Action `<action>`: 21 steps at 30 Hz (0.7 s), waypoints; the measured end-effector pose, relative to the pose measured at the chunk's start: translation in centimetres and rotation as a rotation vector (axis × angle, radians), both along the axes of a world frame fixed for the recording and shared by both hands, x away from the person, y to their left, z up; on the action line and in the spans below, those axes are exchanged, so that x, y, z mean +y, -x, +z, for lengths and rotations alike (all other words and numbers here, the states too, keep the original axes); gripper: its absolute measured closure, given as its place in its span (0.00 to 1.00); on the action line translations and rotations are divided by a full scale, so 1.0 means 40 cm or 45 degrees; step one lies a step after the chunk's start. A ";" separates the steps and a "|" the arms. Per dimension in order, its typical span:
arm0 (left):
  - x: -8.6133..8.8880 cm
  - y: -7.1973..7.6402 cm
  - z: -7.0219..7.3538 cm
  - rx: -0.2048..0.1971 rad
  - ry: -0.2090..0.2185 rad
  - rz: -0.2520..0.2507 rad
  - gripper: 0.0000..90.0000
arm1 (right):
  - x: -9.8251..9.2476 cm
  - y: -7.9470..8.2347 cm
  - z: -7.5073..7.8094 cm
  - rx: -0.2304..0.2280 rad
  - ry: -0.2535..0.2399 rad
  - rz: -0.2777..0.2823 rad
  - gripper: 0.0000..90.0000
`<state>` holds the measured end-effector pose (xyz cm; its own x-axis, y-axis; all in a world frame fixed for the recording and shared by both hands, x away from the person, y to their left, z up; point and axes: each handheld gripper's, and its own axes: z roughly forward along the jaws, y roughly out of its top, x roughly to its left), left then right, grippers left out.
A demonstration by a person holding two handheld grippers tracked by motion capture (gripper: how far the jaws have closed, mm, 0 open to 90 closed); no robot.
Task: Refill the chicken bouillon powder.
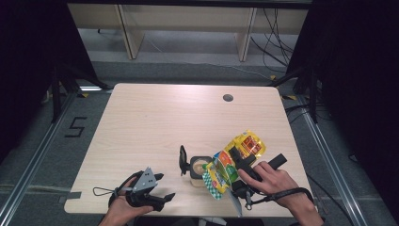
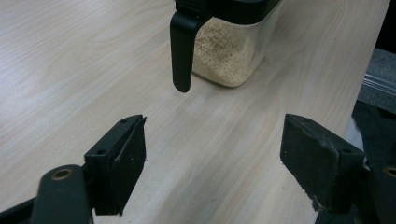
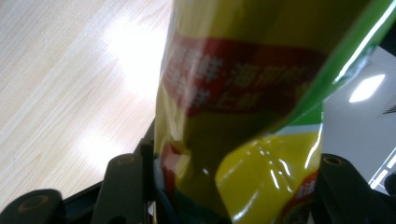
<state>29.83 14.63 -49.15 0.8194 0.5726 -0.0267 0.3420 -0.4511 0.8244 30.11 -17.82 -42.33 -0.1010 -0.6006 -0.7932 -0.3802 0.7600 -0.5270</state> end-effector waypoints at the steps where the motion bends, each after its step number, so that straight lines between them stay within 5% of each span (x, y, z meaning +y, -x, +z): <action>1: 0.000 0.000 0.000 0.000 -0.001 -0.001 0.25 | 0.000 0.000 0.000 0.002 0.000 0.001 0.56; 21: 0.002 0.002 0.001 0.015 0.005 0.018 0.25 | -0.001 0.001 0.001 0.012 0.001 -0.003 0.56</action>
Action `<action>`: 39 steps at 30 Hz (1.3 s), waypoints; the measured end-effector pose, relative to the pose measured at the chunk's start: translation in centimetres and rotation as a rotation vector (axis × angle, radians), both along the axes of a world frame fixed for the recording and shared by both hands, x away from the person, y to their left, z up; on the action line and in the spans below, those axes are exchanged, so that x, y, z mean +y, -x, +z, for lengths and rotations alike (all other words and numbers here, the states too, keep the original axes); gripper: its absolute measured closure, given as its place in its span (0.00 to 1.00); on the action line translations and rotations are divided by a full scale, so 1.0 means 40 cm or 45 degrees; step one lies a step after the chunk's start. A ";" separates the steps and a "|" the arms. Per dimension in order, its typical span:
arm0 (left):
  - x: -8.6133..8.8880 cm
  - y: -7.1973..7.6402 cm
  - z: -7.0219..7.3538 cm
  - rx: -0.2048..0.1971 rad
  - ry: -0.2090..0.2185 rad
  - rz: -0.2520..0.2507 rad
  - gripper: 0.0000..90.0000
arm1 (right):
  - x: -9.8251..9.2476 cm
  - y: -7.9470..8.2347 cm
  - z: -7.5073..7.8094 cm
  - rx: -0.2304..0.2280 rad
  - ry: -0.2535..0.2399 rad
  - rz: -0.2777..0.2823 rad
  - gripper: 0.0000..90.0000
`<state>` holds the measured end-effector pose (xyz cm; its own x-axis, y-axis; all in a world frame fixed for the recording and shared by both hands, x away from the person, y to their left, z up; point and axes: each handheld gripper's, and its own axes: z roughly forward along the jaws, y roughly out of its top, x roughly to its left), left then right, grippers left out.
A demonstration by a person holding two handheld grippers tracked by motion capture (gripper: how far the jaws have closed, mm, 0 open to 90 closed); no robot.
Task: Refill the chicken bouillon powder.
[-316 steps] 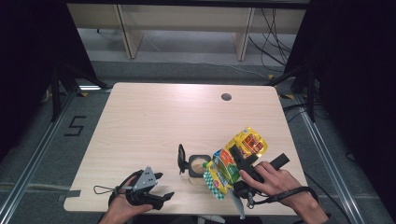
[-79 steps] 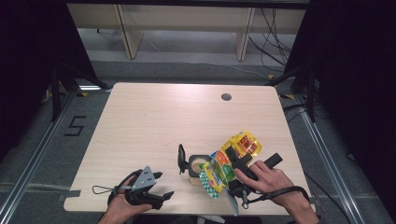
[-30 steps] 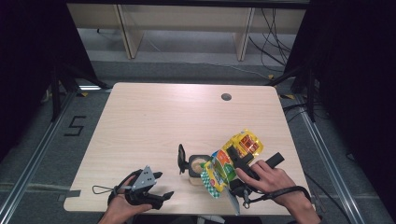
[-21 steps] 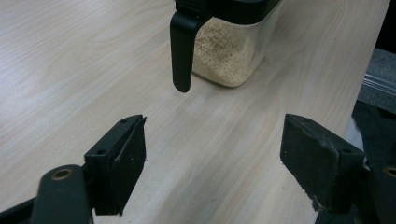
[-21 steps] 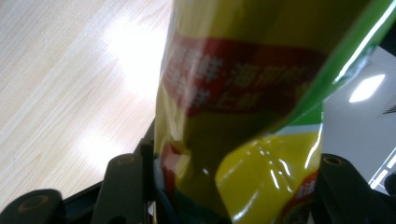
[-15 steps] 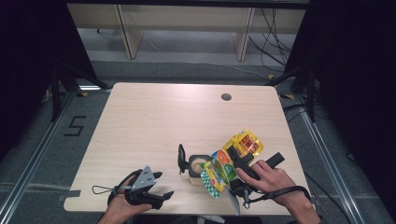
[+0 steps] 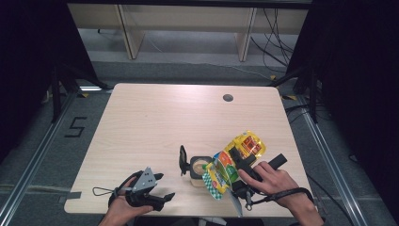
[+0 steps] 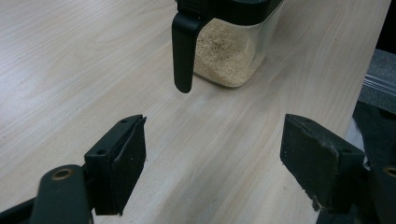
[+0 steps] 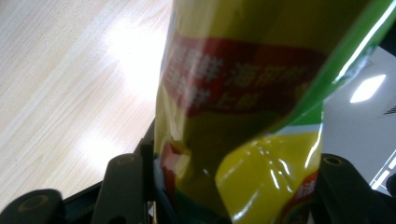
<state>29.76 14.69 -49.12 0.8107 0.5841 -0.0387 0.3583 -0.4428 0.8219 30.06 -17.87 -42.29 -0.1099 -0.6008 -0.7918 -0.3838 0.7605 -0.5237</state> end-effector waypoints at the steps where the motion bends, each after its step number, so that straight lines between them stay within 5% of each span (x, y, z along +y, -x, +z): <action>1: 0.000 0.000 0.000 -0.001 -0.001 0.000 0.25 | 0.000 0.000 0.000 -0.001 -0.001 0.001 0.56; 39: 0.001 0.001 0.001 0.002 -0.009 0.001 0.25 | -0.005 0.000 0.005 0.002 -0.021 -0.002 0.56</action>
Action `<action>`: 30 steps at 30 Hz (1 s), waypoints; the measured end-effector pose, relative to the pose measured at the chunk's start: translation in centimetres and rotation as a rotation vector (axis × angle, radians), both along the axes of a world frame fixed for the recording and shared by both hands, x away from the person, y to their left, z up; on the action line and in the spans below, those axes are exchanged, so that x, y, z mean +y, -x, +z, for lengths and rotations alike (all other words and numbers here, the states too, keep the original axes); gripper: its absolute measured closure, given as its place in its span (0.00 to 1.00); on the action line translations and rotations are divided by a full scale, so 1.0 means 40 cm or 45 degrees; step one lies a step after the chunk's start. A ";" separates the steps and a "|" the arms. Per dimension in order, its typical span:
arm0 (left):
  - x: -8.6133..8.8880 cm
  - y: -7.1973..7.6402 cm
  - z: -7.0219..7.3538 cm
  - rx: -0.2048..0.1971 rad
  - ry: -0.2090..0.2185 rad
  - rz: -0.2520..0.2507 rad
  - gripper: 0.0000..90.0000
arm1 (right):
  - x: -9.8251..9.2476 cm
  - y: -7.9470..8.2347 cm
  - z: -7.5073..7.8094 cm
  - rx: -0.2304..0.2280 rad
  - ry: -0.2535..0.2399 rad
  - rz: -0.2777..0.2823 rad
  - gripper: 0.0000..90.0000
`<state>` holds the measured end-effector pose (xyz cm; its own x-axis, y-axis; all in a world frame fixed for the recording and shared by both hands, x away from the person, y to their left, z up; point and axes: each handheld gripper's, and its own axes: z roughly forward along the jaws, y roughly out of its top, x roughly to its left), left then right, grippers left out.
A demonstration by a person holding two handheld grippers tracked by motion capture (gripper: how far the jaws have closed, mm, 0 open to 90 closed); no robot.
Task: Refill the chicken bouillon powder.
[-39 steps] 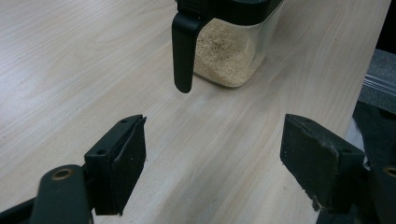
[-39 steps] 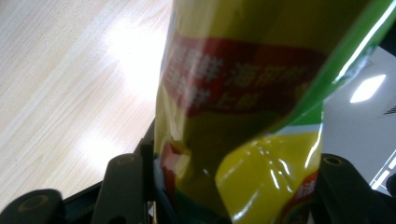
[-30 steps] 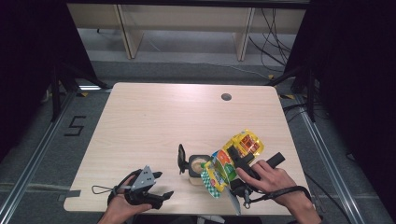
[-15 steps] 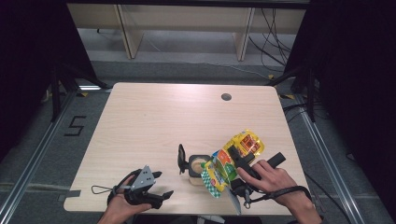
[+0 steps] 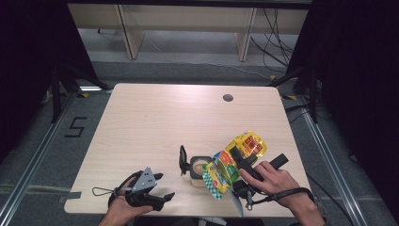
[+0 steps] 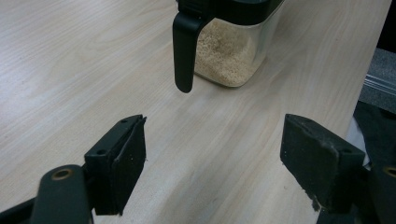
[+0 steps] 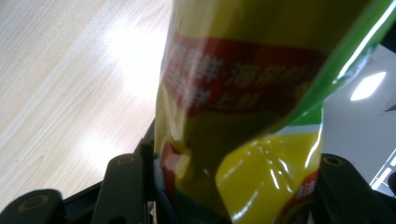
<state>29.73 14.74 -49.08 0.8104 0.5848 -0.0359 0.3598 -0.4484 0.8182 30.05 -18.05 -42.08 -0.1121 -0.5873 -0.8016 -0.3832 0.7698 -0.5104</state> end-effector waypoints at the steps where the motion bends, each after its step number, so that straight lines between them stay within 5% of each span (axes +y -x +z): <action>1: -0.002 0.001 0.000 0.000 0.004 0.004 0.25 | 0.001 -0.001 0.001 -0.004 0.019 0.013 0.56; 6: -0.002 -0.003 -0.001 -0.019 0.003 -0.013 0.25 | 0.005 -0.001 -0.002 0.030 0.018 -0.005 0.56; 30: 0.002 0.000 0.001 0.002 0.000 0.002 0.25 | 0.000 0.005 0.000 0.009 -0.007 -0.002 0.57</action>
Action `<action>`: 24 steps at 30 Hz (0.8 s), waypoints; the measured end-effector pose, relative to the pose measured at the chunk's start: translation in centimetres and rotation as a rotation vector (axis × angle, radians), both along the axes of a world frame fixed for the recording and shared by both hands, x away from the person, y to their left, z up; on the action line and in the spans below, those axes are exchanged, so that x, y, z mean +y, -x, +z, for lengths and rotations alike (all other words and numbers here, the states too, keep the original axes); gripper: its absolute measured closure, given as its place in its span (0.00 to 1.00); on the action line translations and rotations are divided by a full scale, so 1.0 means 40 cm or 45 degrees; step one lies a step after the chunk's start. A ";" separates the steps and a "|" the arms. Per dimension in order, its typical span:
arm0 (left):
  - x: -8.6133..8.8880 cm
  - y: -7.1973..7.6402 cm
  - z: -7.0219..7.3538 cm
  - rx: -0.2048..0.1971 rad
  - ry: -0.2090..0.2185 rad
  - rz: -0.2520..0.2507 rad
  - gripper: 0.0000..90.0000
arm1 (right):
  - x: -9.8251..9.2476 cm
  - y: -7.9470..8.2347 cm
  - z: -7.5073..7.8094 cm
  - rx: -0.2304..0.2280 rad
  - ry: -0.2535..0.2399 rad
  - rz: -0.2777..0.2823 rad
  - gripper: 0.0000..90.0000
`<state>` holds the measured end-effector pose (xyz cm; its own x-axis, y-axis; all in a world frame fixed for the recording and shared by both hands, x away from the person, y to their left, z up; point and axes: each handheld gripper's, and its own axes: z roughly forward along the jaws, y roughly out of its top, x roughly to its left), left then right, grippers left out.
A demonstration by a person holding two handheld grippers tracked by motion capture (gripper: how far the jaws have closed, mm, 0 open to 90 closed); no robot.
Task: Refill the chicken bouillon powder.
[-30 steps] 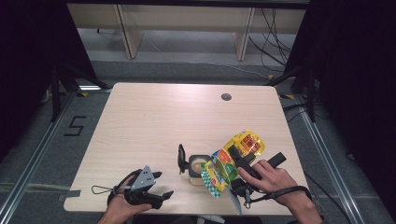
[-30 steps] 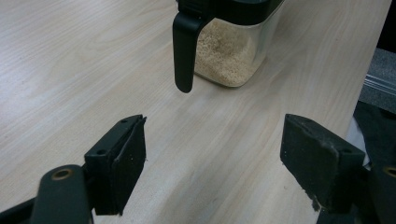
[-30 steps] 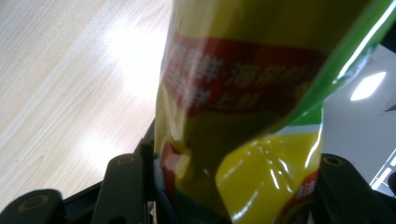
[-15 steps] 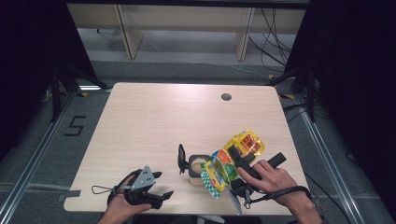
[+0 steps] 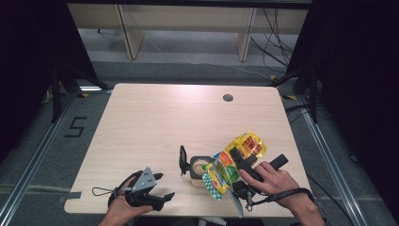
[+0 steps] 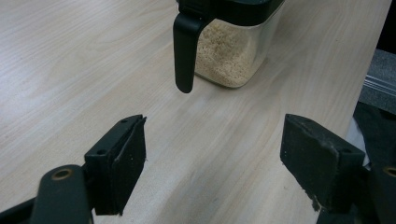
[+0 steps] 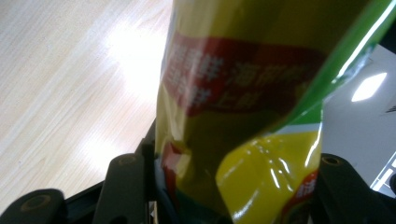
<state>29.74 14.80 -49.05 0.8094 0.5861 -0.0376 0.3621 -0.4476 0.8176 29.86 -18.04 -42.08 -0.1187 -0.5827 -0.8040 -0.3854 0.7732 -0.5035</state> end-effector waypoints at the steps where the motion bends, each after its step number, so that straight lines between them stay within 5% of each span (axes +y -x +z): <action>1: 0.000 0.000 0.000 0.001 0.001 -0.002 0.25 | 0.000 -0.001 0.002 0.000 0.001 0.005 0.57; 24: 0.004 -0.004 0.002 -0.023 -0.009 -0.010 0.25 | -0.006 0.000 0.010 -0.008 -0.014 0.010 0.57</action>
